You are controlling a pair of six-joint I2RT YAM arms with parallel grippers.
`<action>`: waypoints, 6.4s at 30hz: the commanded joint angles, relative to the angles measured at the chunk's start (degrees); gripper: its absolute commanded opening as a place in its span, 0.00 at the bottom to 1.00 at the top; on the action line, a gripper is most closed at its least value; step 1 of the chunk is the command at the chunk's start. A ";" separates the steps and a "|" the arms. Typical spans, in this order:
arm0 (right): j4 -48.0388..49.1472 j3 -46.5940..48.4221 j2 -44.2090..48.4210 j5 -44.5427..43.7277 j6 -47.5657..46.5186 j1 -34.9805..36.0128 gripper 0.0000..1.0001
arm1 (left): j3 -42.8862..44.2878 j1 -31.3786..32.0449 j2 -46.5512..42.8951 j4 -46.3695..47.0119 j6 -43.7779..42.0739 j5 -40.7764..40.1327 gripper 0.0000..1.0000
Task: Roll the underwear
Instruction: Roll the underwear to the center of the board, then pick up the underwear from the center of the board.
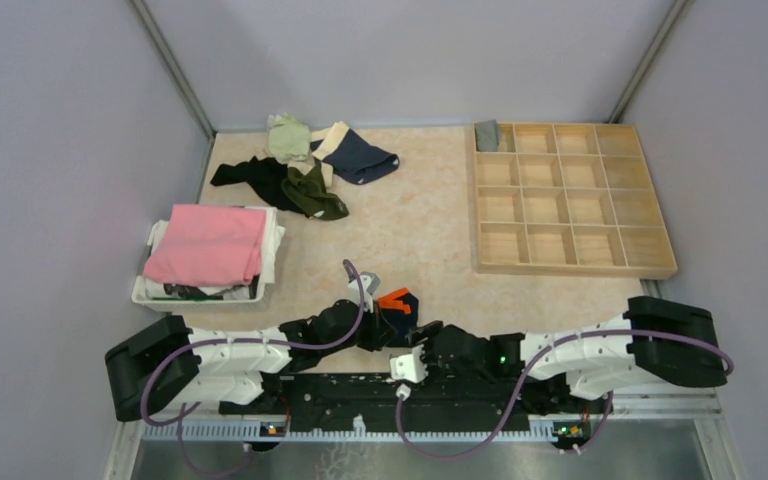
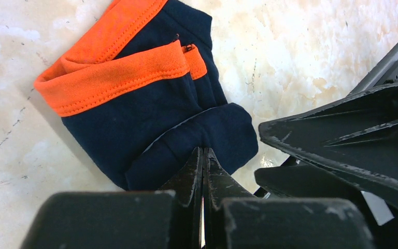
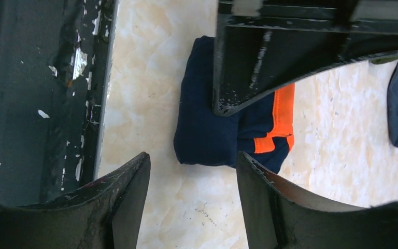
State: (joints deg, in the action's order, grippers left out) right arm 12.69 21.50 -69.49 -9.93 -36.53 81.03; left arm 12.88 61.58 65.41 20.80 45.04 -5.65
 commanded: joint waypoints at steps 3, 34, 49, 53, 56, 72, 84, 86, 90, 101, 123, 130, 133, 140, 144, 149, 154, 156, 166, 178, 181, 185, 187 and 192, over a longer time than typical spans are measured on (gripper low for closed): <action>10.91 -0.67 -5.92 -5.53 -8.11 2.62 0.63 | -1.72 -0.71 1.31 -8.37 -1.05 -2.44 0.00; 15.10 -1.24 -15.09 -12.21 -6.89 3.60 0.00 | -1.62 -4.45 -3.41 -10.26 -3.80 -0.08 0.00; 3.15 4.63 -8.65 9.62 16.66 -2.59 0.00 | 2.09 -4.63 -19.11 -20.52 -6.98 -5.68 0.00; 2.64 5.72 -9.60 15.16 21.36 -4.60 0.00 | 1.52 -4.63 -19.35 -20.33 -7.19 -4.55 0.00; 2.01 7.00 -10.64 19.07 25.44 -6.89 0.00 | 0.94 -4.63 -19.24 -19.97 -7.37 -3.92 0.00; -6.51 16.72 -18.58 35.78 35.94 -16.65 0.00 | -1.73 -4.63 -20.33 -23.34 -5.92 -1.16 0.00; -6.33 18.45 -24.83 47.70 46.66 -24.22 0.00 | -0.68 -4.63 -24.97 -28.23 -3.38 -6.20 0.00; -5.22 18.32 -25.72 49.48 48.36 -25.10 0.00 | 0.16 -4.63 -25.71 -28.53 -3.40 -6.81 0.00; -3.07 17.78 -26.92 50.94 51.96 -26.90 0.00 | 1.98 -4.63 -26.82 -29.65 -3.66 -7.88 0.00; -5.78 19.43 -28.55 49.92 58.96 -31.78 0.00 | 2.13 -4.63 -33.10 -26.45 -8.61 -2.58 0.00; -9.25 22.05 -28.97 47.52 61.67 -33.68 0.00 | -1.98 -4.59 -26.23 -19.11 -8.95 2.18 0.00; -9.52 22.19 -28.30 47.57 61.41 -33.69 0.05 | -3.30 -4.62 -22.06 -17.11 -6.74 -2.16 0.00; -9.90 22.27 -27.19 47.64 60.89 -33.68 0.11 | -3.28 -4.59 -20.22 -17.01 -6.00 -3.53 0.00; -13.39 23.72 -22.75 45.06 57.94 -33.67 0.32 | -3.98 -4.57 -18.47 -17.60 -4.85 -4.62 0.00; -17.98 25.53 -19.34 41.56 53.95 -33.69 0.45 | -4.39 -4.62 -18.45 -18.15 -4.38 -4.61 0.00; -20.27 27.19 -17.04 38.34 47.19 -33.67 0.60 | -4.96 -4.55 -18.95 -18.42 -3.70 -4.47 0.00; -18.52 29.00 -19.79 41.97 41.10 -33.71 0.75 | -5.36 -4.62 -19.46 -18.60 -2.98 -4.64 0.00; -18.40 30.32 -21.93 43.97 39.37 -33.66 0.79 | -5.34 -4.59 -19.20 -18.73 -2.78 -4.68 0.00; -20.94 35.95 -30.67 49.40 30.79 -33.72 0.86 | -5.41 -4.61 -18.62 -19.20 -1.71 -4.98 0.00; -23.78 39.80 -38.36 53.72 31.10 -33.71 0.78 | -5.35 -4.62 -18.42 -19.22 -1.49 -5.01 0.00; -26.48 41.15 -40.06 54.62 30.84 -33.67 0.74 | -5.33 -4.58 -18.40 -19.25 -1.60 -4.98 0.00; -28.02 40.77 -41.06 54.95 30.84 -33.68 0.70 | -5.33 -4.62 -18.28 -19.15 -1.63 -4.87 0.00; -28.15 40.15 -41.36 55.02 30.92 -33.67 0.68 | -5.33 -4.67 -18.37 -19.17 -1.56 -4.79 0.00; -28.82 39.28 -42.32 55.43 30.98 -33.49 0.62 | -5.41 -4.62 -18.34 -18.99 -1.71 -4.76 0.00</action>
State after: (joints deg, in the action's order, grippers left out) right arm -11.97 62.02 -109.01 46.44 -4.45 47.81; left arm 9.63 57.08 45.65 6.44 43.64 -9.45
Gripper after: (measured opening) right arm 0.636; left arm 0.005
